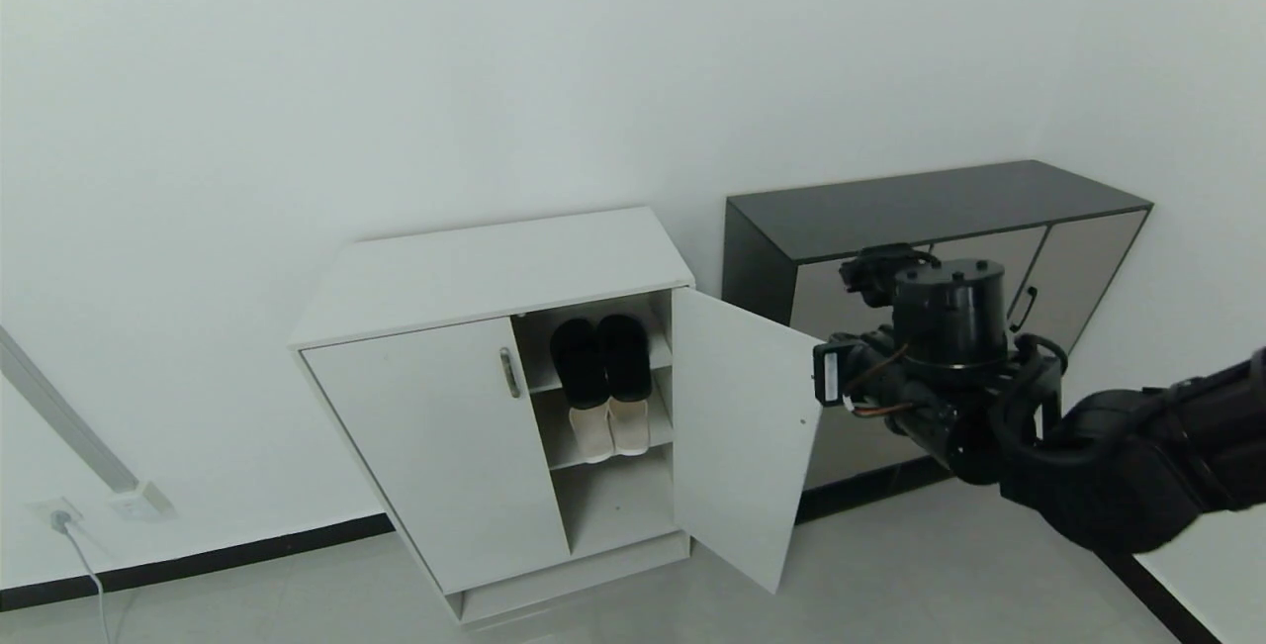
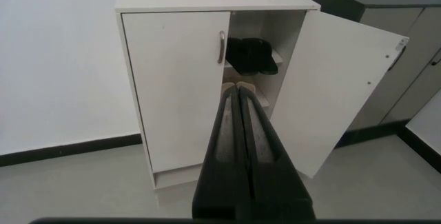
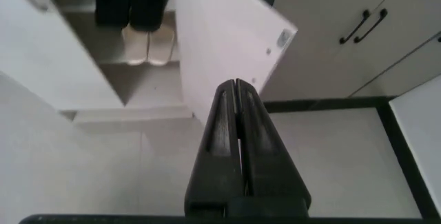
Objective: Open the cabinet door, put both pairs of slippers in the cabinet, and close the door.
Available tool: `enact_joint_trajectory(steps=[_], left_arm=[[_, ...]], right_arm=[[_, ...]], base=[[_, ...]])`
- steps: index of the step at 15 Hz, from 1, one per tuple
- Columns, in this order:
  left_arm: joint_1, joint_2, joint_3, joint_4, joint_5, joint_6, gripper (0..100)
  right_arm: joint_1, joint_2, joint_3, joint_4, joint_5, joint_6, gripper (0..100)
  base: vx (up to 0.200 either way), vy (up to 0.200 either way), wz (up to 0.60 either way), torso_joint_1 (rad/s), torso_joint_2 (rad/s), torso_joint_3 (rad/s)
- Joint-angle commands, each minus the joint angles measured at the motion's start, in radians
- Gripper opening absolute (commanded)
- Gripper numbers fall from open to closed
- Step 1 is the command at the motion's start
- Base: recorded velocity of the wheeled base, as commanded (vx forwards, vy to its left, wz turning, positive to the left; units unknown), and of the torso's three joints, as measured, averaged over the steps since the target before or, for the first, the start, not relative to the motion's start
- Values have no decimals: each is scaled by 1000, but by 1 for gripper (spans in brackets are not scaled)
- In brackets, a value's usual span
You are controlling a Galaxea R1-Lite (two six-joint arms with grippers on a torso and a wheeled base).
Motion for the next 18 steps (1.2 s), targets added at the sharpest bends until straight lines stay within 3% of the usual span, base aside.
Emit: enact_joint_trajectory(steps=[1, 7, 18], left_arm=[[1, 1, 0, 0, 0, -1, 0], [1, 1, 0, 0, 0, -1, 0], [0, 1, 0, 0, 0, -1, 0]], right_arm=[[-103, 129, -147, 25, 33, -1, 0], [-232, 331, -374, 54, 179, 7, 0], [-286, 535, -595, 100, 204, 24, 0]], base=[[0, 0, 0, 0, 0, 0], [0, 0, 0, 0, 0, 0], [0, 0, 0, 0, 0, 0]])
